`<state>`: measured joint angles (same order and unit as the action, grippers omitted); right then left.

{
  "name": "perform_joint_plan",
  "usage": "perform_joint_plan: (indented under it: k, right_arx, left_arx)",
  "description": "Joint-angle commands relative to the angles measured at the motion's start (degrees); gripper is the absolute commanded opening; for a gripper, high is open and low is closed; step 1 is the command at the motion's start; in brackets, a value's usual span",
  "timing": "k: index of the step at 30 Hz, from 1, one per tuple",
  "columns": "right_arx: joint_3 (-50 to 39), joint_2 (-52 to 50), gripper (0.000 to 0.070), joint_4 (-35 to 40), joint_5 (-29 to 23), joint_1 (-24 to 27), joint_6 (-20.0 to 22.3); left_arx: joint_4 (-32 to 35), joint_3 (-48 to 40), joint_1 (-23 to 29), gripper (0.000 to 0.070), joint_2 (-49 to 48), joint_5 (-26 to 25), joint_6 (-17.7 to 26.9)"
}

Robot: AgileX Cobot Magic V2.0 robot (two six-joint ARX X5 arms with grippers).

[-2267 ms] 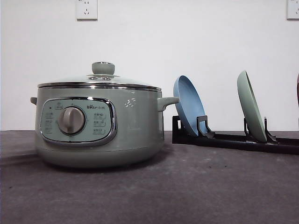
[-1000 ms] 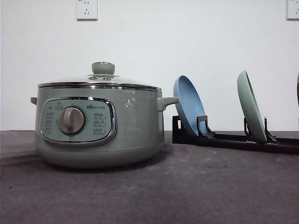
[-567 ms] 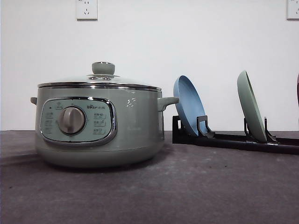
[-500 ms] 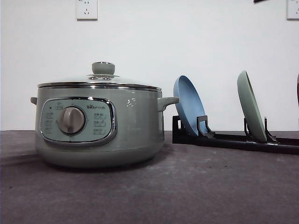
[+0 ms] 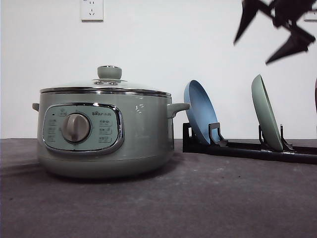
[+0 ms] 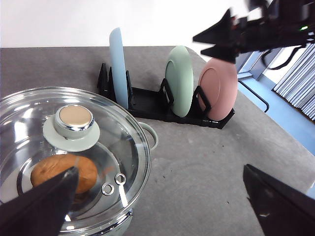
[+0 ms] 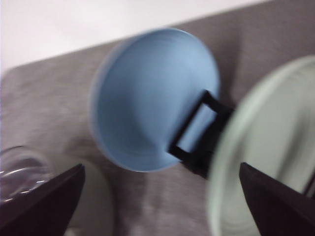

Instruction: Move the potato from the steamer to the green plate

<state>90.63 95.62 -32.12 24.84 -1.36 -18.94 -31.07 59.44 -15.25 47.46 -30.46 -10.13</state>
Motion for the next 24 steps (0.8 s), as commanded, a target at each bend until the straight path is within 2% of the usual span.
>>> perform_joint_plan:
  k: [1, 4, 6, 9, 11, 14, 17, 22, 24]
  right_arx:
    - [1.49, 1.79, 0.0610, 0.44, -0.81, 0.20, 0.31]
    - [1.49, 4.13, 0.0597, 0.76, -0.96, 0.46, 0.98]
    - [1.49, 5.65, 0.0528, 1.28, -0.94, 0.48, 1.10]
    - [1.49, 7.37, 0.0469, 1.96, -0.90, 0.48, 1.29]
    - [1.46, 8.09, 0.0407, 2.37, -0.92, 0.48, 1.47]
    - [1.46, 8.54, 0.0267, 2.56, -1.34, 0.48, 1.59]
    - [1.46, 8.62, 0.0162, 2.43, -2.90, 0.50, 1.57]
    - [1.46, 8.62, 0.0046, 2.08, -2.86, 0.50, 1.59]
    - [1.46, 8.62, 0.0021, 2.16, -2.86, 0.50, 1.55]
  left_arx:
    - [0.57, 1.20, -0.22, 0.0700, 0.31, -0.70, 0.24]
    - [0.59, 1.20, -0.22, 0.0700, 0.31, -0.70, 0.24]
    - [0.59, 1.20, -0.20, 0.0700, 0.31, -0.70, 0.24]
    - [0.63, 1.20, -0.22, 0.0700, 0.31, -0.70, 0.26]
    - [0.63, 1.20, -0.22, 0.0700, 0.31, -0.70, 0.26]
    - [0.61, 1.20, -0.22, 0.0700, 0.31, -0.70, 0.24]
    - [0.61, 1.20, -0.22, 0.0700, 0.31, -0.70, 0.24]
    - [0.59, 1.20, -0.22, 0.0700, 0.31, -0.70, 0.24]
    - [0.59, 1.20, -0.22, 0.0700, 0.31, -0.70, 0.26]
